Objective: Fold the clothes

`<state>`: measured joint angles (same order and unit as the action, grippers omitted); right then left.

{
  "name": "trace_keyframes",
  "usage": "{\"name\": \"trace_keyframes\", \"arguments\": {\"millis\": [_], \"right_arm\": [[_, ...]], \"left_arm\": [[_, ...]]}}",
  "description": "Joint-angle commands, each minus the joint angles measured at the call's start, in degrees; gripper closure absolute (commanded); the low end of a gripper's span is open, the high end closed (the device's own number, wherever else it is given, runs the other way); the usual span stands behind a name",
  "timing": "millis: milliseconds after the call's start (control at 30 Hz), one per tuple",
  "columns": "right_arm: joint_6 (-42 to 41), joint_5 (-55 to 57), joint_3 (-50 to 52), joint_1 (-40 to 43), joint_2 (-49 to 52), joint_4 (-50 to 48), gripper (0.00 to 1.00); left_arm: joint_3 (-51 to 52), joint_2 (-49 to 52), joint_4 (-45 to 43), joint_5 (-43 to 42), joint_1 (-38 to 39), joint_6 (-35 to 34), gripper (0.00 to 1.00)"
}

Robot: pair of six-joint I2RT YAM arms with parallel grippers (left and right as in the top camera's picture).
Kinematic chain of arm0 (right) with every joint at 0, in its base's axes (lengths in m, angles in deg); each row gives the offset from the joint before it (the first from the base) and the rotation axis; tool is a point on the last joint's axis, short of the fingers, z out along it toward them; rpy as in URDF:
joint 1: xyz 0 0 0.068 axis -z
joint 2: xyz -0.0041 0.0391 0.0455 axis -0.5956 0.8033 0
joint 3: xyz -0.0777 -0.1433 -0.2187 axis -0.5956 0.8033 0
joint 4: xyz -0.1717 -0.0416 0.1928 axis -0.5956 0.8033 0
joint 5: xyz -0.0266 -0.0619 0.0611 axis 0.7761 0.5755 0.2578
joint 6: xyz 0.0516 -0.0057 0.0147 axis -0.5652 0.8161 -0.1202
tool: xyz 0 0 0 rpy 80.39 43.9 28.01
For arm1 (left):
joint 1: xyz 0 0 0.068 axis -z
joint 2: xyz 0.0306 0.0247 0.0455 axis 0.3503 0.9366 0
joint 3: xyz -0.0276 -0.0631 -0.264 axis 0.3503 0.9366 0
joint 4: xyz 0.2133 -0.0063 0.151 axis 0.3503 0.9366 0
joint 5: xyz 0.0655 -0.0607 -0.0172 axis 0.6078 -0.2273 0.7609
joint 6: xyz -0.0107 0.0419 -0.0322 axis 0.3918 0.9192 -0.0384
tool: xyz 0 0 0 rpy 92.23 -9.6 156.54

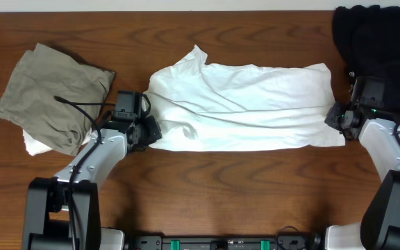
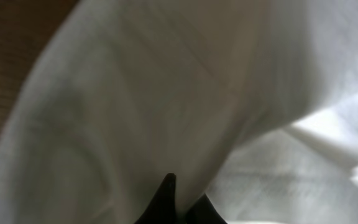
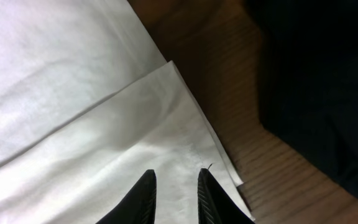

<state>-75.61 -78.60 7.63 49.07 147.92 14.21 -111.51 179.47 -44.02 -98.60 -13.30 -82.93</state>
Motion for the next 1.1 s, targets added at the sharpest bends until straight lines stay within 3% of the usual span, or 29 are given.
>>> {"name": "trace_keyframes", "arguments": {"millis": [0,233,400,433,667,1067], "right_arm": [[0.46,0.00,-0.52,-0.59,-0.15,0.11,0.78],[0.46,0.00,-0.52,-0.59,-0.15,0.11,0.78],[0.46,-0.02,-0.52,-0.59,-0.15,0.11,0.78],[0.46,0.00,-0.52,-0.59,-0.15,0.11,0.78],[0.46,0.00,-0.52,-0.59,-0.15,0.09,0.78],[0.46,0.00,-0.52,-0.59,-0.13,0.09,0.78]], "left_arm": [[-0.44,0.28,0.00,3.67,-1.33,1.14,0.93],[-0.44,0.28,-0.07,5.60,-3.69,1.16,0.88],[-0.44,0.28,-0.02,5.03,-3.98,2.78,0.59],[-0.44,0.26,0.22,4.94,-3.98,3.13,0.58],[-0.46,-1.40,1.05,1.57,-3.98,3.15,0.58],[-0.55,-17.68,2.08,0.42,-1.92,3.13,0.58]]}}
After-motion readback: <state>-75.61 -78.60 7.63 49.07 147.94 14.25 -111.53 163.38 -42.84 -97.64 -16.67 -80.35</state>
